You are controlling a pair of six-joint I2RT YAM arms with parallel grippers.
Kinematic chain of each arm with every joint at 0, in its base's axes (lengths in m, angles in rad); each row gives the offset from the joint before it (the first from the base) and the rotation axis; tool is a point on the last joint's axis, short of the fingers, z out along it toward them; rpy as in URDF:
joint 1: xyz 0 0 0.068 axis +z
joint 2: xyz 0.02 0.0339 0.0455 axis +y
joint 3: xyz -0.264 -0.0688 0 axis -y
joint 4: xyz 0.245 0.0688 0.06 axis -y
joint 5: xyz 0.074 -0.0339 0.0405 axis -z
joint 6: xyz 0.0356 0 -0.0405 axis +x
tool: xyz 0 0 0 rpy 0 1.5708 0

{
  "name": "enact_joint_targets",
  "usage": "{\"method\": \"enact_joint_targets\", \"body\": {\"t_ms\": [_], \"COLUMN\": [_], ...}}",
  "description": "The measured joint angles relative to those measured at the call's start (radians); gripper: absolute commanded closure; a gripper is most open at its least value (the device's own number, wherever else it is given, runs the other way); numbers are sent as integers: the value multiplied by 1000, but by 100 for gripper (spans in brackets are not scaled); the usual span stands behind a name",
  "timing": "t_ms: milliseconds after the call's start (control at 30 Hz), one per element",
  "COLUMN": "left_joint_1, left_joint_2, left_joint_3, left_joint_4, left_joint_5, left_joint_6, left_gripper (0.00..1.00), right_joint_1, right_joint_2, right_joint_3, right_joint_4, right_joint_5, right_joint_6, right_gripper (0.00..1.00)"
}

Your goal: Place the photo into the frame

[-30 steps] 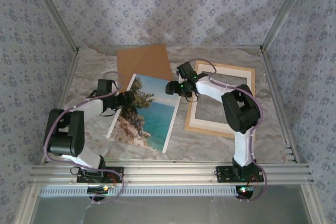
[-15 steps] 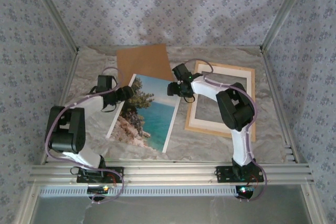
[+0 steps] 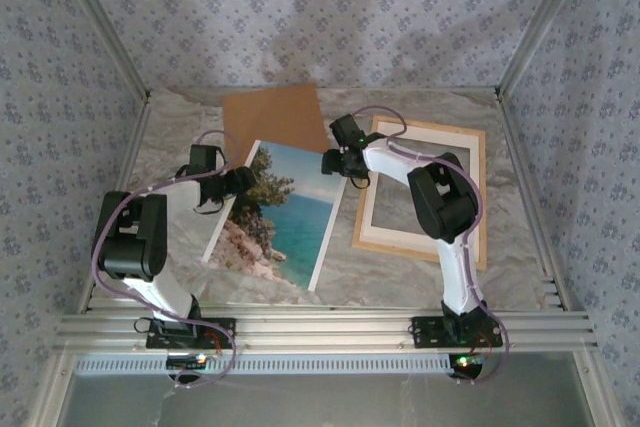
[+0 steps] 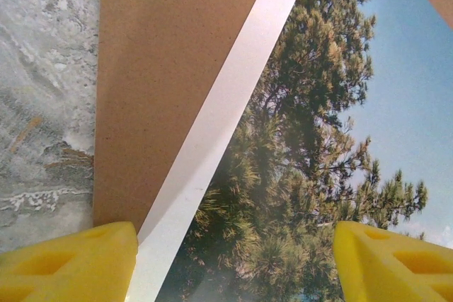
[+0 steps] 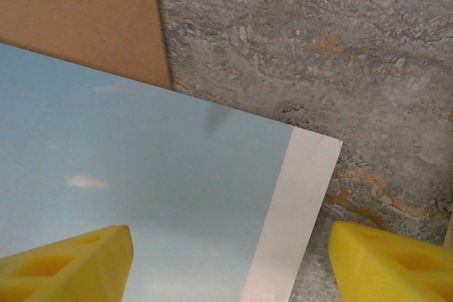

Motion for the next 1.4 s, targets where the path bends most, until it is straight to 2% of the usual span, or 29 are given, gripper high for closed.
{"method": "enact_joint_targets", "body": {"t_ms": [267,567,800,1033,1400], "left_joint_1": [0,0,0,0,0], "left_joint_2": [7,13,13,13,13], "left_joint_3": [-10,-16,-21,-21,-21], "left_joint_4": [39,70,78,79,78], "left_joint_5": [1,4,4,4,4], "left_joint_6": [0,0,0,0,0], "left_gripper": [26,26,26,26,26], "right_joint_1": [-43,-89,-108,-108,-122], "right_joint_2": [3,-26,-48,-48,-106], "right_joint_3": [0,-77,-162,-218,-323], "right_joint_4": [20,138,286,400,522], "right_joint_5": [-105,-227,-287,-334,-394], "right_joint_6": [39,97,117,130,153], "right_gripper": [29,37,46,60,55]}}
